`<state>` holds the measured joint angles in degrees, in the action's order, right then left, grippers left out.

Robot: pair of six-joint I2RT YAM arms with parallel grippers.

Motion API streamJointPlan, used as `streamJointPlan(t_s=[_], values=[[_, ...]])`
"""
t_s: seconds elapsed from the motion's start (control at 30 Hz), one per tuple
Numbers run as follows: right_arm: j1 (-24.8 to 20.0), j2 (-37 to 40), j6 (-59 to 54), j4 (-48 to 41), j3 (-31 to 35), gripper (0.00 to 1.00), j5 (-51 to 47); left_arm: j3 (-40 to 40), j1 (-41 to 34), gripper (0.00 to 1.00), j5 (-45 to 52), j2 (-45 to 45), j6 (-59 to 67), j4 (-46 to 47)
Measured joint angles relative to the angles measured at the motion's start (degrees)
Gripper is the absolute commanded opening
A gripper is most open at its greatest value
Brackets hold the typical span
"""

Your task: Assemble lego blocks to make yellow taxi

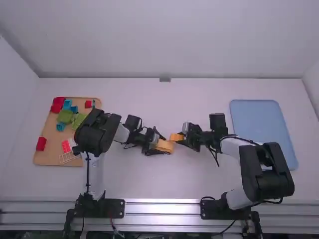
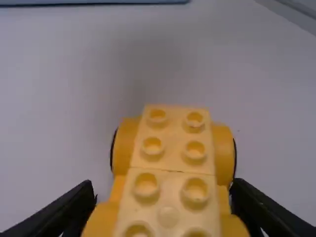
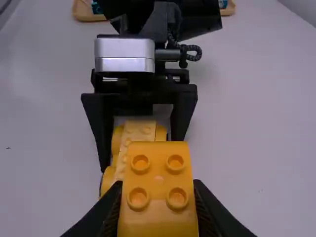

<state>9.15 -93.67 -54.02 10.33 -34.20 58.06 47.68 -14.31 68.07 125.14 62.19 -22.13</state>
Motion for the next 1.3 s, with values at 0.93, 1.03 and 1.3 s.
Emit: streamJointPlan(t_s=[0.93,1.03,1.3], values=[[4.7,0.0,0.4,-4.1,-2.6,0.19,-4.6,-8.7,0.0,0.56,-6.2,-0.3,-21.9,-25.5],[5.4,0.0,0.0,-4.1,-3.0,0.18,-5.3,-7.2,0.0,0.55,-5.6,-0.3,-21.0,-22.4],[6.8,-6.1,-0.2,5.4,-3.5,0.17,-2.2,-5.4,0.0,0.56,-4.7,-0.3,-17.3,-18.5]])
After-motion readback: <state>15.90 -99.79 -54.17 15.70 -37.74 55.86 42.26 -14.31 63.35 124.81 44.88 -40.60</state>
